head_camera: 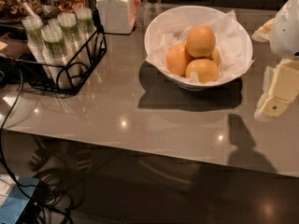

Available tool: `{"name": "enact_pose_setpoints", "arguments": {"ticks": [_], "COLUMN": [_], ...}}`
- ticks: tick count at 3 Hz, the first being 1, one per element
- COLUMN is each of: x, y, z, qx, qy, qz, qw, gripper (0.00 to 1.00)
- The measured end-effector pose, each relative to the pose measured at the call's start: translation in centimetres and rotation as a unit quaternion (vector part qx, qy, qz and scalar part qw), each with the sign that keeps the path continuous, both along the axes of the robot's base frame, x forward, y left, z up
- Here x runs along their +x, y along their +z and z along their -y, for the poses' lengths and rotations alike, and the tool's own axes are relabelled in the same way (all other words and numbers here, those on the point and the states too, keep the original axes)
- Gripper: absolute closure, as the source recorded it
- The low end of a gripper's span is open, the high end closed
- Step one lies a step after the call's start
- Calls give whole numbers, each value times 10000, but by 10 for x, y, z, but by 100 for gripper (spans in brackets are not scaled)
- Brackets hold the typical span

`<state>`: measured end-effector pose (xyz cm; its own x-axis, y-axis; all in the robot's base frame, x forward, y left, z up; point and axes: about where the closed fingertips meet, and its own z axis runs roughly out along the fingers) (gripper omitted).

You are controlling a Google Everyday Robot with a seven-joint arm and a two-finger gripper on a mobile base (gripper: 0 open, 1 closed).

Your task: Pick orange from white bowl

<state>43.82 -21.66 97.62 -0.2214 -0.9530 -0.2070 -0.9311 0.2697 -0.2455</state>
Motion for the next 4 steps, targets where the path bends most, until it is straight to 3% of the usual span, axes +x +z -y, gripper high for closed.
{"name": "enact_pose_setpoints", "arguments": {"ticks": [1,2,4], "x": [1,27,114], "y": [1,7,12], "z": [0,-5,-26], "qx": [10,126,703], "qy": [1,72,531], "qz": [13,49,-11], "qw": [10000,9999,9961], "gripper": [0,0,0]}}
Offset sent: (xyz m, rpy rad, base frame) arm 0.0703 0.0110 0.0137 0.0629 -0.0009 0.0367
